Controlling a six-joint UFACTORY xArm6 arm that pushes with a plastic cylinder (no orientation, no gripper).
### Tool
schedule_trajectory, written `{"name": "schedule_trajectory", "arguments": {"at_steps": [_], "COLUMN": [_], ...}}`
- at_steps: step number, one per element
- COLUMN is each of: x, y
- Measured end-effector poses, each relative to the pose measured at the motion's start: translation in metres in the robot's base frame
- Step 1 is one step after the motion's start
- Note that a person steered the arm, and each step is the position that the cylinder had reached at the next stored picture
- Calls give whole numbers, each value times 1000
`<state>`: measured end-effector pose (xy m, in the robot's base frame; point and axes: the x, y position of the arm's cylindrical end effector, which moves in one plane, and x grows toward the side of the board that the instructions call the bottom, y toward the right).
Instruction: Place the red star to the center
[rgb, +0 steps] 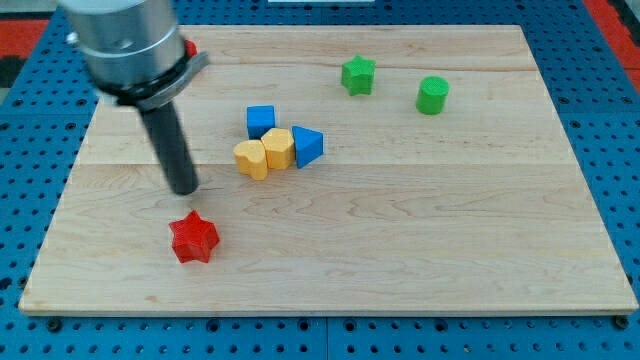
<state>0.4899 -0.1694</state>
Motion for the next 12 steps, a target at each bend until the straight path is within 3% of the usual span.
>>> {"name": "schedule_trajectory", "arguments": {"at_steps": [1,2,5,8,10,12], "x": [36,58,45,70,6,29], "y": [-34,15,296,346,355,387]}}
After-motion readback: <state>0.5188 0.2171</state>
